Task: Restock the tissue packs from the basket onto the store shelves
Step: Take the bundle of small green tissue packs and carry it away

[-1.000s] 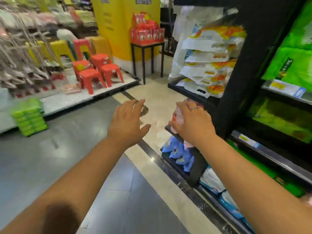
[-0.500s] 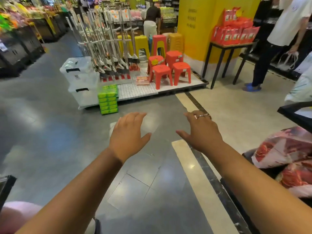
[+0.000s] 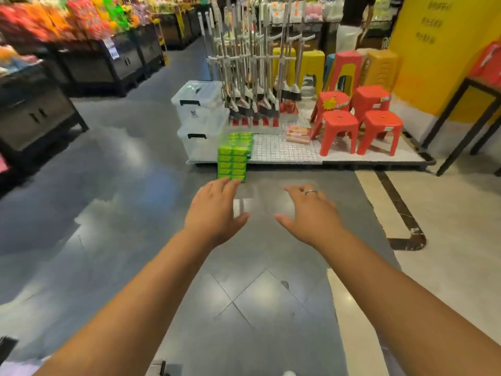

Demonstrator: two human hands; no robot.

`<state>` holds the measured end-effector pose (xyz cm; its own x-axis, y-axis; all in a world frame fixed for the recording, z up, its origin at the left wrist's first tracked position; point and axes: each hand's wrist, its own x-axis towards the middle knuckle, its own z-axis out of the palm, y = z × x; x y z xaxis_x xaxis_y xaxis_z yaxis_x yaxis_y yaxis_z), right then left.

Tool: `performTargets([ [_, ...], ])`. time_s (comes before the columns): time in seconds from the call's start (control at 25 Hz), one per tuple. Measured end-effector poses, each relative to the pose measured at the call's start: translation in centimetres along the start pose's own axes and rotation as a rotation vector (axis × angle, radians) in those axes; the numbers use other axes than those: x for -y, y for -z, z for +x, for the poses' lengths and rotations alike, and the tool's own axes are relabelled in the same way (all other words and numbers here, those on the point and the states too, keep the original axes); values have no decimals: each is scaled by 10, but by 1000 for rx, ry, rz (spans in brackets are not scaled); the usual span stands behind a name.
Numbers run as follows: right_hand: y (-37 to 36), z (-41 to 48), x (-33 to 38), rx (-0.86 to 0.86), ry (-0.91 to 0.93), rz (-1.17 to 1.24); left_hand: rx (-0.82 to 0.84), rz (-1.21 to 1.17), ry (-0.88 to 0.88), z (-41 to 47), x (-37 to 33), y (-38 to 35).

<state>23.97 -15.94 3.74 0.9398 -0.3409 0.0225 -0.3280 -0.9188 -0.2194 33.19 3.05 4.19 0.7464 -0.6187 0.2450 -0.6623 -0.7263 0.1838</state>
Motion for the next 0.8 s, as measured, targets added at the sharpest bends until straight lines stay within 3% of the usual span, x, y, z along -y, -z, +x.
performTargets([
  [0.4, -47, 279, -2, 142, 143, -14, 59, 3, 197, 208, 108, -79],
  [0.8, -103, 558, -2, 253, 16, 95, 216, -54, 111, 466, 227, -159],
])
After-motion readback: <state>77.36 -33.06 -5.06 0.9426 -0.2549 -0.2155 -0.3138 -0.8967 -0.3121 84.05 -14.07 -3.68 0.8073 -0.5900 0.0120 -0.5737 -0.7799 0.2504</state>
